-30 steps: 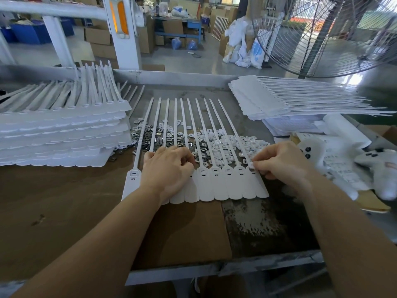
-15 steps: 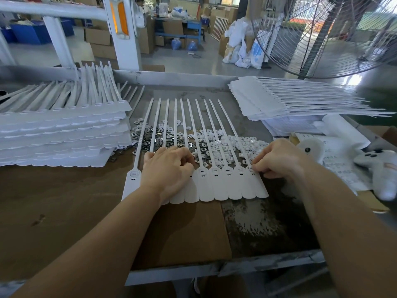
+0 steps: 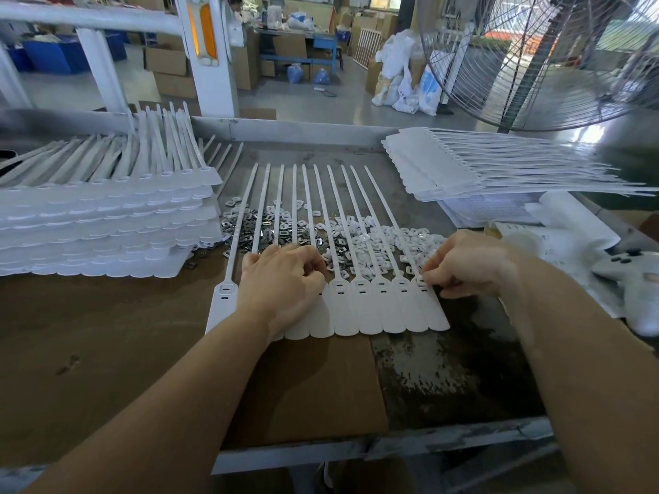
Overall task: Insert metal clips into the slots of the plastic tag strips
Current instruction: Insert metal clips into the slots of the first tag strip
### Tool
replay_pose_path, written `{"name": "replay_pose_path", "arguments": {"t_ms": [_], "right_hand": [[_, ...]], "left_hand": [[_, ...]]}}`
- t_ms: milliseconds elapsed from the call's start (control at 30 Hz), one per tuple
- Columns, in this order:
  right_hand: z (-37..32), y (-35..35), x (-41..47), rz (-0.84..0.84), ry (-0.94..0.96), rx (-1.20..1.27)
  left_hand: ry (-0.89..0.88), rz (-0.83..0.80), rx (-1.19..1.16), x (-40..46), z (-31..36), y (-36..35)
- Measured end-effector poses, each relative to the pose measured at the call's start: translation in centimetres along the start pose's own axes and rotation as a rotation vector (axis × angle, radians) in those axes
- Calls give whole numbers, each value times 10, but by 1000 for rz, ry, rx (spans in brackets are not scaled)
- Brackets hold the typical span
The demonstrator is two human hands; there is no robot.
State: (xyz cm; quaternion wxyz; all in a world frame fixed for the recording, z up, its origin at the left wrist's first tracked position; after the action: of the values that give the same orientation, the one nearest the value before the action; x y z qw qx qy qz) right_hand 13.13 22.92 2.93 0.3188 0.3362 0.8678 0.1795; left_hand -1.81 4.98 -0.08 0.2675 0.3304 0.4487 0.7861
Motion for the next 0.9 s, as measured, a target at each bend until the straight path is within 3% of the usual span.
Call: {"name": "replay_pose_path", "arguments": {"t_ms": [667,800,900], "right_hand": [[-10,-6,-7,41,-28,27],[-7,-1,-11,84,33,-55],[-6,1,-10,212,150,-147]], "left_hand": [[12,-19,-7,0,0,0],[16,-34,1,0,0,0],[22,-42,-8,0,1,0]]}}
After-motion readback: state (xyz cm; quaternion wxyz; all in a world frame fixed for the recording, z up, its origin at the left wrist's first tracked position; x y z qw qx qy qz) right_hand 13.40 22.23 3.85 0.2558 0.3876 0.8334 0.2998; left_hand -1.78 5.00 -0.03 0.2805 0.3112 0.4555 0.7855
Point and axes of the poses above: each hand's wrist, its own x-axis towards the middle knuckle, its own y-axis out of the back of the hand, z = x × y, the point moved 5 cm from there along x, towards the middle knuckle, and after that the axes turned 7 degrees about x, right-handed, at the moved point
